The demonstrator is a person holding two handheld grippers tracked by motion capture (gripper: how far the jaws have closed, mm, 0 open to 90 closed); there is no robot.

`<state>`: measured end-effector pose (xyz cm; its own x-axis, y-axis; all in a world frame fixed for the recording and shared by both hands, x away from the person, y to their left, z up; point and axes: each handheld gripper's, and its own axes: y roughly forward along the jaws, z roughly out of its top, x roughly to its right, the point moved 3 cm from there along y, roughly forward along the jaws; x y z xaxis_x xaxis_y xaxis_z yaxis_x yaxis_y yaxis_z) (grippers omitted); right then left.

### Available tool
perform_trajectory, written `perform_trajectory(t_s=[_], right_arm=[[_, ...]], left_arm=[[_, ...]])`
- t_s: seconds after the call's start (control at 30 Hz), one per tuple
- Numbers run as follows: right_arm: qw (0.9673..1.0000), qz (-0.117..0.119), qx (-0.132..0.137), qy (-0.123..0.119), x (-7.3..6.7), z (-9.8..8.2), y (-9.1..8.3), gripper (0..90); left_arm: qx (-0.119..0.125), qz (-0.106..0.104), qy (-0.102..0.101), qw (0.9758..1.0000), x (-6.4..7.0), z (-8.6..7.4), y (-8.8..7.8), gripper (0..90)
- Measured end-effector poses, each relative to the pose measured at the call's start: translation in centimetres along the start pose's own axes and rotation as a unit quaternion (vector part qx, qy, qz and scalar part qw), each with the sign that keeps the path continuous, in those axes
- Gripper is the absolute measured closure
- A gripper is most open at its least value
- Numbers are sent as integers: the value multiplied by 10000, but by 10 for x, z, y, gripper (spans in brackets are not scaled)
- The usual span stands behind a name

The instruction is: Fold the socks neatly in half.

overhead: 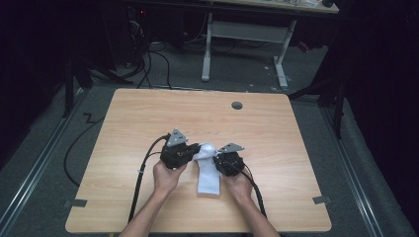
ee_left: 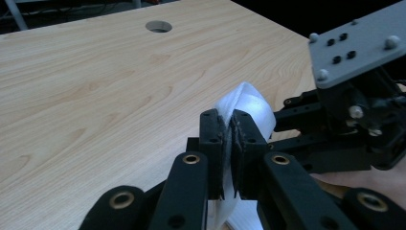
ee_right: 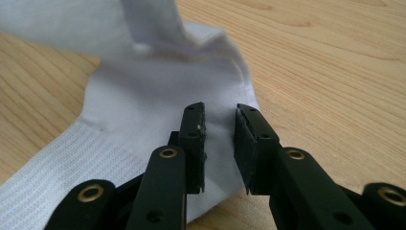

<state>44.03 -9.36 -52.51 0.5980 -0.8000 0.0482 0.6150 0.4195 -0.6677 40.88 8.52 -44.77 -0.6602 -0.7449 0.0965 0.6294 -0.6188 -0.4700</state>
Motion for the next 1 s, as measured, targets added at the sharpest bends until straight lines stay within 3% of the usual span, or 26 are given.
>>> perform_trajectory(t_s=[0.17,0.43,0.67,0.87,1.0], right_arm=[[10000,34,7,-11,1,0,0,736],[10000,13,10,-54,0,1,-5,642],[9999,139,-36,-23,2,-4,-19,598],[9995,308,83,54,5,-12,-43,602],[9987,482,80,-111,-3,-18,-52,612]], left_arm=[[-60,-64,129,9999,10,-6,-2,842],[-123,-28,17,9999,11,-18,2,839],[-94,-18,38,9999,13,-20,3,840],[-89,-26,50,9999,14,-21,2,839],[-88,-36,51,9999,14,-22,2,839]])
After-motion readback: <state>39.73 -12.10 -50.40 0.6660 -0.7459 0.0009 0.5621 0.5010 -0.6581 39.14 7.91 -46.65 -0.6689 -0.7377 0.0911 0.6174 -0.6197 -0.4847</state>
